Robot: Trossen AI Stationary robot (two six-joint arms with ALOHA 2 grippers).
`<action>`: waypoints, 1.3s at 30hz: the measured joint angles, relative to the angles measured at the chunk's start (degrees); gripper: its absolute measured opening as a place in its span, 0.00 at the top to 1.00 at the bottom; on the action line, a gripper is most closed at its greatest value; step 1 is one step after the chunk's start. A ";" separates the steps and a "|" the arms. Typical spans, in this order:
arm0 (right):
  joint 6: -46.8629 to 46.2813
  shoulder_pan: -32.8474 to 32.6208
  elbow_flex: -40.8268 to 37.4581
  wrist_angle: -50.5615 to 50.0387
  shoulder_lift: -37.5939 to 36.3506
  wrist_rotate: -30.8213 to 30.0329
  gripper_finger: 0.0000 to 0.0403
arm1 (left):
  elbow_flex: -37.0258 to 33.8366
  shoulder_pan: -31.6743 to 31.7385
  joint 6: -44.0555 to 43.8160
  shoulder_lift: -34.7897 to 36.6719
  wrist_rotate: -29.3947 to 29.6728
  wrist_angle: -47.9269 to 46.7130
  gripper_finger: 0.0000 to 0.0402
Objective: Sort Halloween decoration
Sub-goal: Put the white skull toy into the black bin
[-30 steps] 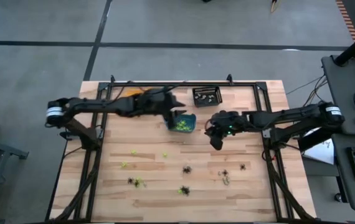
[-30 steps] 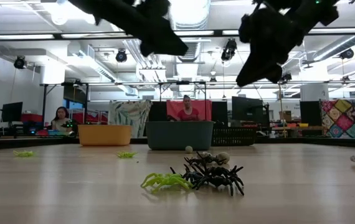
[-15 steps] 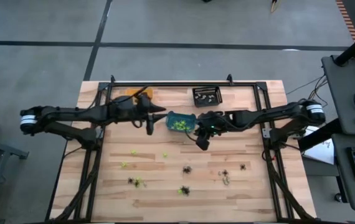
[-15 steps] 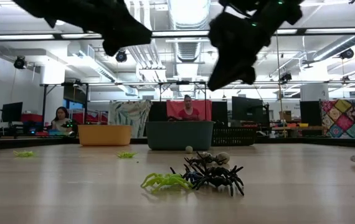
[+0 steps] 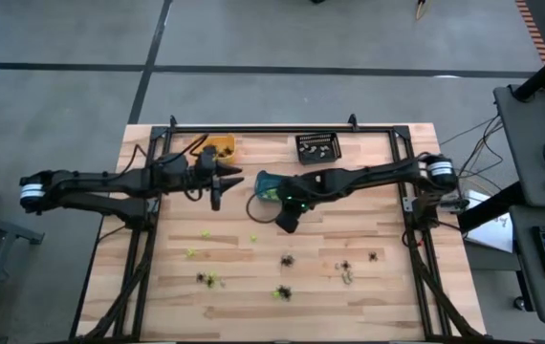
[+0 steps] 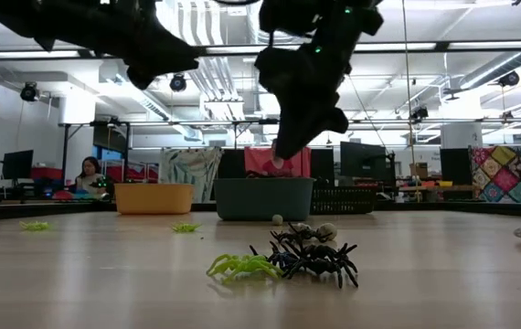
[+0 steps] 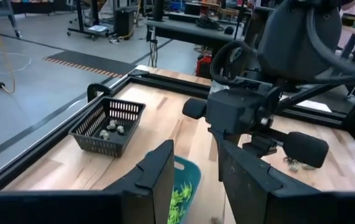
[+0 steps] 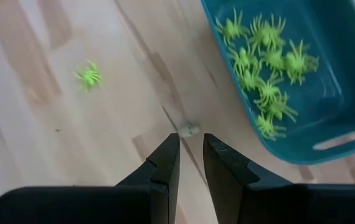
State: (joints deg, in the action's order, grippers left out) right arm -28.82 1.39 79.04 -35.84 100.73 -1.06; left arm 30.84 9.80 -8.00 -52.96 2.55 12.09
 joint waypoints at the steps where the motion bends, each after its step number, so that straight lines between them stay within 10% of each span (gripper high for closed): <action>1: -0.59 0.00 1.04 -1.20 1.05 0.01 0.84 | -0.26 0.00 0.26 0.28 0.00 -0.01 0.72; 18: -17.13 -2.60 5.73 -11.09 6.20 3.69 0.84 | -3.59 0.00 5.22 1.25 -0.02 -0.15 0.72; 25: 3.02 -8.81 5.46 -13.73 6.20 16.69 0.84 | -3.64 0.07 6.00 1.25 -0.02 -0.12 0.72; 30: 17.85 -14.42 5.38 -13.97 6.20 10.68 0.84 | -3.64 0.04 6.00 1.21 -0.02 -0.10 0.72; 39: 18.34 -16.16 4.96 -10.93 6.31 4.46 0.77 | -3.64 0.04 5.59 1.21 0.00 -0.04 0.72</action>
State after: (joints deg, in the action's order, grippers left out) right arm -10.48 -14.77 84.01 -46.77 107.04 3.40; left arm 27.20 9.85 -2.42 -51.75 2.55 12.05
